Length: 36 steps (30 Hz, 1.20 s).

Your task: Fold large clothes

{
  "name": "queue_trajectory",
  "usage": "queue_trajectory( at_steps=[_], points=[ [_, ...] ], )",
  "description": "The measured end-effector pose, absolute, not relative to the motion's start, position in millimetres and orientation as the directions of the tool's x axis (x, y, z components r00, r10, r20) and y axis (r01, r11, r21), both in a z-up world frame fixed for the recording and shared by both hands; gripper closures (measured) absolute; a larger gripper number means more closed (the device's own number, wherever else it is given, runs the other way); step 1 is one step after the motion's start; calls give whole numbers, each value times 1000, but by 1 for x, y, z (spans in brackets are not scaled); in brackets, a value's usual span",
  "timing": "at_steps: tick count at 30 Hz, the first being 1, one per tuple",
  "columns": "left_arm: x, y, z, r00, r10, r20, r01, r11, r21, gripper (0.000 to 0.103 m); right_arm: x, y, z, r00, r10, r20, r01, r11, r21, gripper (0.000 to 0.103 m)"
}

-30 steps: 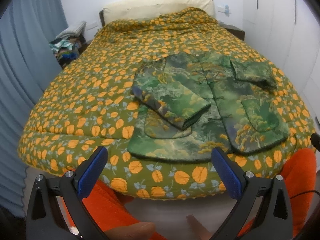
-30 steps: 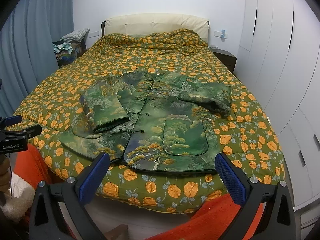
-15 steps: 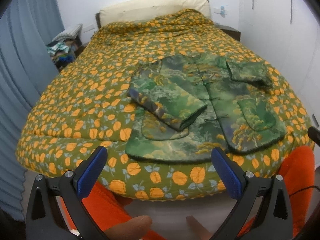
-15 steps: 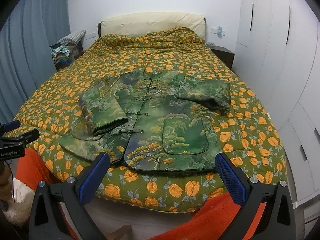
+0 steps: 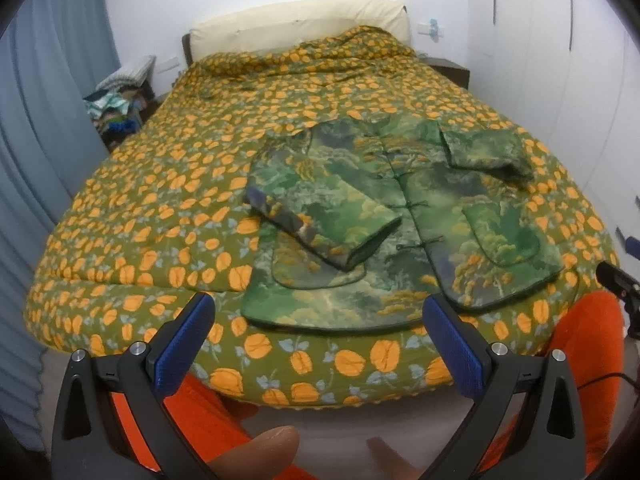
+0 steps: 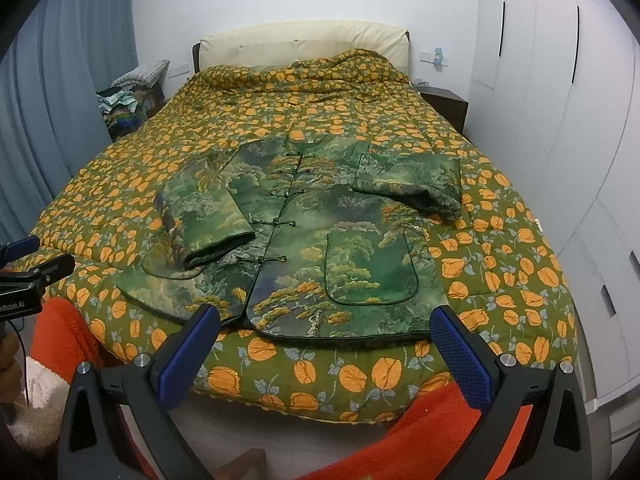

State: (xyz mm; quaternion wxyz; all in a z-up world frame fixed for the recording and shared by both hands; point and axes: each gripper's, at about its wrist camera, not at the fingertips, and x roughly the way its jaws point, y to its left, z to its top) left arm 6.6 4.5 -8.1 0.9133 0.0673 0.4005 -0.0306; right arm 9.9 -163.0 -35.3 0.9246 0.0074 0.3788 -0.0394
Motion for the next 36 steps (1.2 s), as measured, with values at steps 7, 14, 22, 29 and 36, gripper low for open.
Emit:
queue_trajectory(
  at_steps=[7, 14, 22, 29, 36],
  points=[
    [7, 2, -10, 670, -6, -742, 124, 987, 105, 0, 9, -164, -35, 714, -66, -697, 86, 996, -6, 0],
    [5, 1, -11, 667, -9, -745, 131, 986, 105, 0, 9, -167, -35, 713, -68, -698, 96, 995, 2, 0],
    [2, 1, -9, 678, -18, -735, 138, 985, 103, 0, 9, -165, -36, 710, -67, -701, 92, 996, -2, 0],
    [3, -2, -9, 674, -21, -738, 147, 983, 106, 0, 9, -169, -34, 712, -76, -698, 116, 993, 10, 0],
    [3, -3, -11, 673, -18, -739, 148, 983, 111, 0, 8, -170, -33, 710, -79, -700, 122, 992, 11, 0]
  ],
)
